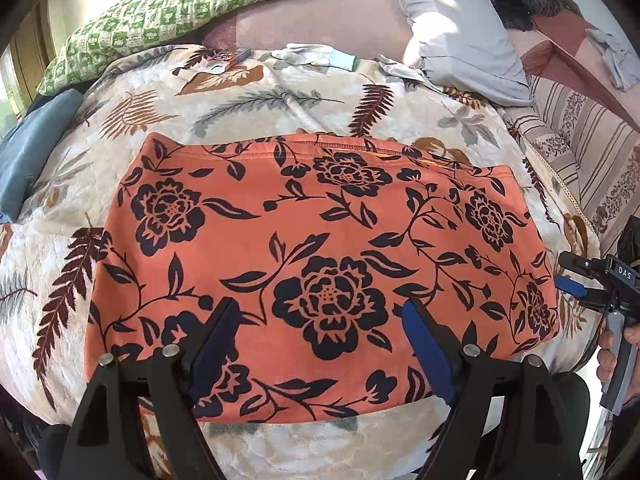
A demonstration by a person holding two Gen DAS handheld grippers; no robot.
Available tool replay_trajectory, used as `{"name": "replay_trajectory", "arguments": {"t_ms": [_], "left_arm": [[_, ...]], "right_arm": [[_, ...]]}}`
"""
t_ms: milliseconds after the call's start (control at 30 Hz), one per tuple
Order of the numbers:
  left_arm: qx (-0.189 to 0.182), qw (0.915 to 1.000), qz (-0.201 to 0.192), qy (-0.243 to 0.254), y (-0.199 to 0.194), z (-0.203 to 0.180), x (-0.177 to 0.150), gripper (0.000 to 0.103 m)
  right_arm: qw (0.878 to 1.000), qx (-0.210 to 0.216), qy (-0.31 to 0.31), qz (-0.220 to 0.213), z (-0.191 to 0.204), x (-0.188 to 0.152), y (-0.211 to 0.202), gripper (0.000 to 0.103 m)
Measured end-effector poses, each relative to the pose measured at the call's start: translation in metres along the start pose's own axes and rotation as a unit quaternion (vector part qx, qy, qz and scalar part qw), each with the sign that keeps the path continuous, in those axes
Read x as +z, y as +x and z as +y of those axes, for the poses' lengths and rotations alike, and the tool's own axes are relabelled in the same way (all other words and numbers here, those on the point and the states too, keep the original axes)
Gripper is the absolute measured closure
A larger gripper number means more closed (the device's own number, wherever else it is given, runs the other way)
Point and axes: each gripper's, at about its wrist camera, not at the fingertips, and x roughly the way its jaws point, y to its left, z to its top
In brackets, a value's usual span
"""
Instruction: Fold small clothes
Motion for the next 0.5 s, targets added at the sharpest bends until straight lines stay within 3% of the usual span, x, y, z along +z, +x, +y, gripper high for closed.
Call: {"name": "replay_trajectory", "arguments": {"t_ms": [200, 267, 300, 333, 500], "left_arm": [[-0.002, 0.9999, 0.006, 0.010, 0.010, -0.011, 0.010, 0.020], [0.000, 0.9999, 0.009, 0.014, 0.014, -0.013, 0.012, 0.020], [0.000, 0.9998, 0.011, 0.015, 0.016, -0.013, 0.013, 0.020], [0.001, 0.9998, 0.010, 0.016, 0.016, -0.013, 0.014, 0.020], [0.001, 0.9998, 0.013, 0.013, 0.024, -0.011, 0.022, 0.020]], "right_arm": [[1.000, 0.009, -0.009, 0.012, 0.003, 0.013, 0.016, 0.023], [1.000, 0.006, -0.005, 0.018, 0.002, 0.014, 0.023, 0.033], [1.000, 0.015, 0.004, 0.022, 0.000, 0.015, 0.025, 0.053], [0.999, 0.026, 0.007, 0.023, 0.001, 0.015, 0.025, 0.061], [0.999, 0.003, 0.018, 0.028, -0.010, 0.018, 0.035, 0.062]]}}
